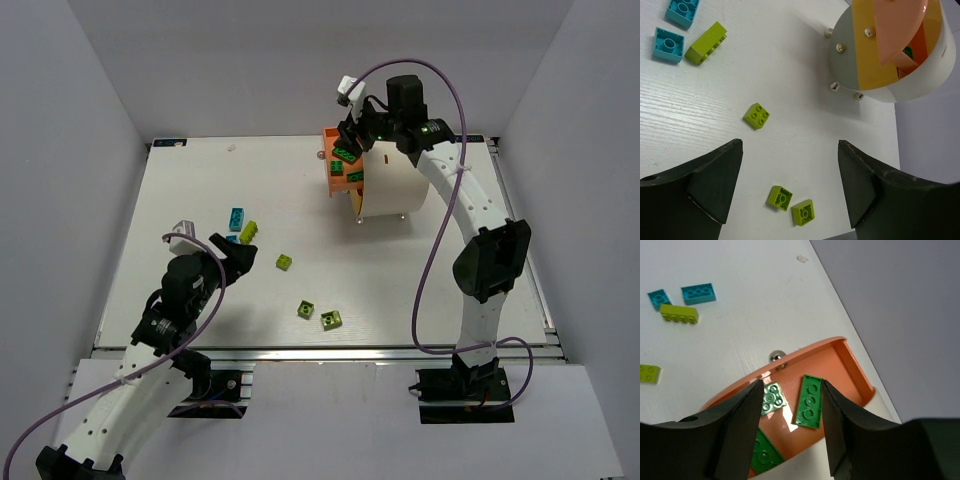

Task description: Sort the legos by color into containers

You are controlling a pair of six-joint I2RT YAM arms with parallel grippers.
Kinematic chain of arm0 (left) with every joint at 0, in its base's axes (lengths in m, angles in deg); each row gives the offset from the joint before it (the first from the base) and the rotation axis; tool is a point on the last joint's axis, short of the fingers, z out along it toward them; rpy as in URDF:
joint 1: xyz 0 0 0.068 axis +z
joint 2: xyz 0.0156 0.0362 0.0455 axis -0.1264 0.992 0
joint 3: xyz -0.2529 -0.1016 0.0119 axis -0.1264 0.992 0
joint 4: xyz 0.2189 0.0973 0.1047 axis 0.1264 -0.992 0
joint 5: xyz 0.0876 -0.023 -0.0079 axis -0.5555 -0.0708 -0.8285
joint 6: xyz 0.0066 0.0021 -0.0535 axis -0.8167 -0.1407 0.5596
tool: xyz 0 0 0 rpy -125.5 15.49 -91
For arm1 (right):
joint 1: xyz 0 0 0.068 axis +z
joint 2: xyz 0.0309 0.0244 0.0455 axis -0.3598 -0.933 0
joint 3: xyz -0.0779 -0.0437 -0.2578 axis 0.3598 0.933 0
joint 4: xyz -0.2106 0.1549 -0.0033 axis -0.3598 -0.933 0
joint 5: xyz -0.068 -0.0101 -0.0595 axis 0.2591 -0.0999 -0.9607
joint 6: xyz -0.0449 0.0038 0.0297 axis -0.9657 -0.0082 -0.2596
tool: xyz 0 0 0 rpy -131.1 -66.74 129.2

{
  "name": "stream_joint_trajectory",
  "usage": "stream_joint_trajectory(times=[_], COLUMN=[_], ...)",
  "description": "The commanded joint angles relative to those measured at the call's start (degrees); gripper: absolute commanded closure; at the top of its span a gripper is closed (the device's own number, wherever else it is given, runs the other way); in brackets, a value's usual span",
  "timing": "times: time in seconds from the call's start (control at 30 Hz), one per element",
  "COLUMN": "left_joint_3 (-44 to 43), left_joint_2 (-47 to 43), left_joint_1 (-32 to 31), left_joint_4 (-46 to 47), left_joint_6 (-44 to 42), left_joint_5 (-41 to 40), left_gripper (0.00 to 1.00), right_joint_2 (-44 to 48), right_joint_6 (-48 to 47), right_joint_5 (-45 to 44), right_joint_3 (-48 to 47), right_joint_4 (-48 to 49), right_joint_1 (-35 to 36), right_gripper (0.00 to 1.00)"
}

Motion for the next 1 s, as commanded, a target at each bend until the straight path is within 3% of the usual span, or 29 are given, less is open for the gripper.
stream_joint_trajectory(times=[0.0,0.1,0.13,0.17,0.37,0.7,0.97], left_joint_3=[-0.10,0.17,0.08,0.08,-0.45,0.08,0.52], left_joint_2=[0.02,-0.16,-0.07,0.01,-0.16,-0.86,-1.13], left_joint_1=[0.22,0.22,0.22,0.22,0.22,0.22,0.22], left_joint_4=[1.19,1.19,1.36,1.36,0.57,0.75,1.10], left_joint_6=[-0.39,-0.39,-0.31,-0.31,-0.57,-0.22,-0.22], left_joint_5=[0.98,1.07,1.07,1.07,0.81,0.80,0.80], left_gripper=[0.14,0.14,0.14,0.14,0.14,0.13,0.14], right_joint_2=[1.43,2.05,1.88,1.53,-1.73,-5.42,-6.56], right_joint_6=[0.07,-2.39,-4.40,-5.20,-11.79,-18.03,-25.51], right_joint_5=[7.58,15.58,16.92,17.71,12.72,-8.97,-20.67], right_joint_3=[-2.13,-1.34,-1.25,-1.43,-3.97,-7.05,-7.67], right_joint_4=[-0.50,-1.72,-2.34,-3.13,-8.58,-11.49,-14.65], right_joint_1=[-0.19,0.33,0.86,1.56,4.72,8.59,10.71], right_gripper=[0.46,0.77,0.97,1.00,1.00,1.00,1.00])
